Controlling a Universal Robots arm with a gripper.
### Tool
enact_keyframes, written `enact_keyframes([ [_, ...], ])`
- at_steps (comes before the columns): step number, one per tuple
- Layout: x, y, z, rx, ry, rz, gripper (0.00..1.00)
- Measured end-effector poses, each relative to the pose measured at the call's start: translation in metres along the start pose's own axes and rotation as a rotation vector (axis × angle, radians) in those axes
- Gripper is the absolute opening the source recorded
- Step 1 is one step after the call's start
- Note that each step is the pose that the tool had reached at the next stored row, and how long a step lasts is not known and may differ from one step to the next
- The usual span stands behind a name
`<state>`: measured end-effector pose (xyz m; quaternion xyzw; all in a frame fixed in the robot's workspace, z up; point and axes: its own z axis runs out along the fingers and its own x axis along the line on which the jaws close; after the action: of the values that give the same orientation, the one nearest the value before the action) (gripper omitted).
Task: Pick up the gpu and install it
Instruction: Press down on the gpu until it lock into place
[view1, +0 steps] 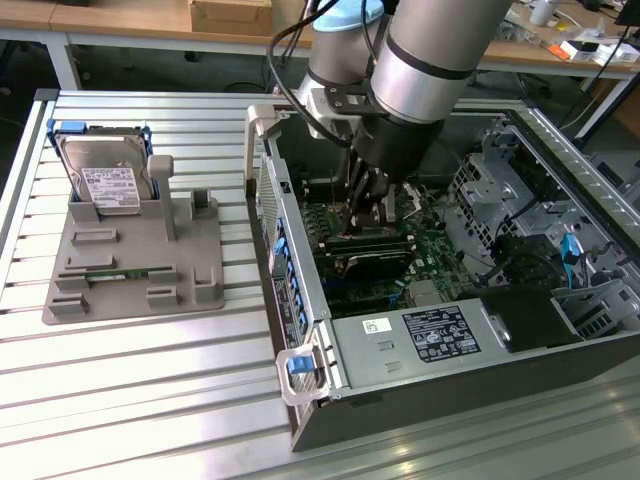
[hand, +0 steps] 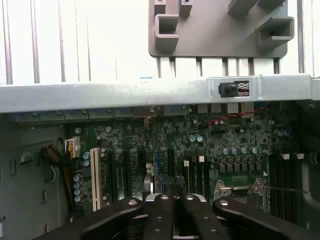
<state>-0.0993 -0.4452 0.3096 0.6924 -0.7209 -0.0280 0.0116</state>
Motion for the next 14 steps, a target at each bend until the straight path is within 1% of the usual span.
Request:
enact_keyframes([
  [2, -0.0002, -0.0055, 0.0017, -0.0001, 0.0002, 0.0, 0.13],
  [3, -0.0002, -0.0061, 0.0018, -0.0002, 0.0004, 0.0, 0.13],
  [6, 0.0019, -0.0062, 0.0022, -0.0001, 0.0002, 0.0, 0.13],
  [9, 0.0084, -0.0063, 0.0024, -0.0001, 0.0003, 0.0, 0.13],
  [11, 0.0089, -0.0063, 0.0036, 0.0, 0.0, 0.0, 0.13],
  [14, 0.0084, -0.0068, 0.0082, -0.0001, 0.0001, 0.0, 0.13],
])
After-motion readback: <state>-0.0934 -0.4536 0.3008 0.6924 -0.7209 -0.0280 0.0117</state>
